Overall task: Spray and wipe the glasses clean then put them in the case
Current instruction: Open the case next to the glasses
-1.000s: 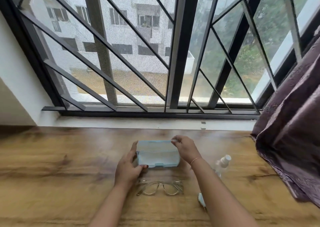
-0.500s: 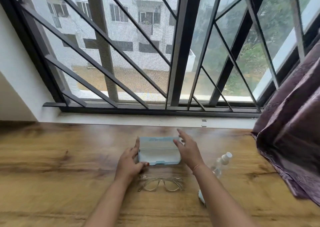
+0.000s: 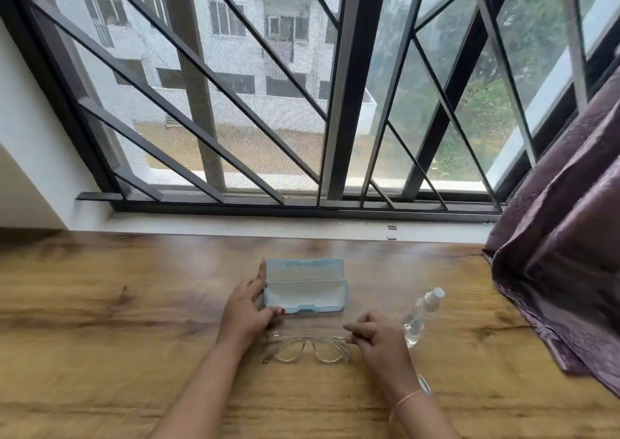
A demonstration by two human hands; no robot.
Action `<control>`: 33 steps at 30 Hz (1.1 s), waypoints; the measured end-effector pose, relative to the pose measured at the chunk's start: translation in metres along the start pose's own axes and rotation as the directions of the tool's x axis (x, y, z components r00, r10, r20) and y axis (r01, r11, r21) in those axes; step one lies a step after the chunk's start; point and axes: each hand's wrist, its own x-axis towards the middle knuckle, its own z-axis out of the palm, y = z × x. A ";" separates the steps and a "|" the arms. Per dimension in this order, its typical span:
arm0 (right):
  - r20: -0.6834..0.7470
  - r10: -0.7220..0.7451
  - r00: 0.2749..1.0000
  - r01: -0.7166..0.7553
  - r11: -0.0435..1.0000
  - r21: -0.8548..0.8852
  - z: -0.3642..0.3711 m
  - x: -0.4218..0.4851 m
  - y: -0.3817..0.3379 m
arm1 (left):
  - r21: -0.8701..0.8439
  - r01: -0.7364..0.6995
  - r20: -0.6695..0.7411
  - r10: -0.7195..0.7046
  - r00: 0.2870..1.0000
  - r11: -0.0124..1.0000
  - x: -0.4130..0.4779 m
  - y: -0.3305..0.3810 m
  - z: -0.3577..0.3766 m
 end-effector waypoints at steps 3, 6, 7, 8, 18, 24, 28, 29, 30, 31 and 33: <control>0.032 0.010 0.999 -0.009 0.999 -0.048 0.004 0.001 0.005 | 0.005 0.009 0.006 -0.009 1.000 1.000 0.000 0.001 0.000; 0.020 0.006 1.000 -0.004 0.996 -0.090 0.007 0.003 0.013 | -0.015 0.024 -0.007 -0.025 1.000 1.000 0.000 0.003 -0.001; 0.018 0.004 1.000 -0.002 0.995 -0.095 0.008 0.004 0.015 | -0.021 0.027 -0.008 -0.027 1.000 0.999 0.000 0.003 0.000; 0.014 0.003 1.000 -0.001 0.995 -0.095 0.008 0.004 0.016 | -0.023 0.029 -0.008 -0.029 1.000 0.999 -0.001 0.003 0.000; 0.028 0.051 0.998 -0.049 0.997 -0.067 0.006 0.009 0.013 | -0.029 0.037 -0.006 -0.037 0.999 0.999 -0.002 0.006 -0.002; -0.006 0.069 0.998 -0.069 0.997 -0.046 -0.008 0.018 0.003 | -0.044 0.021 -0.009 -0.021 1.000 0.999 -0.002 0.006 -0.003; -0.114 0.041 0.993 -0.046 0.998 -0.038 -0.019 0.038 -0.015 | -0.041 0.003 -0.013 -0.004 1.000 0.999 -0.002 0.007 -0.004; -0.126 0.026 0.992 -0.034 0.998 -0.060 -0.019 0.045 -0.018 | -0.043 0.005 -0.013 -0.005 1.000 0.999 -0.002 0.006 -0.003; -0.122 0.012 0.992 -0.023 0.996 -0.088 -0.019 0.052 -0.022 | -0.047 0.009 -0.015 -0.010 1.000 0.999 -0.002 0.006 -0.002; -0.110 0.007 0.994 -0.020 0.993 -0.116 -0.017 0.059 -0.024 | -0.050 0.012 -0.016 -0.012 1.000 0.999 -0.002 0.005 -0.001; -0.081 0.016 0.997 -0.029 0.987 -0.155 -0.012 0.071 -0.025 | -0.038 0.011 -0.010 -0.012 1.000 0.999 -0.002 0.003 0.000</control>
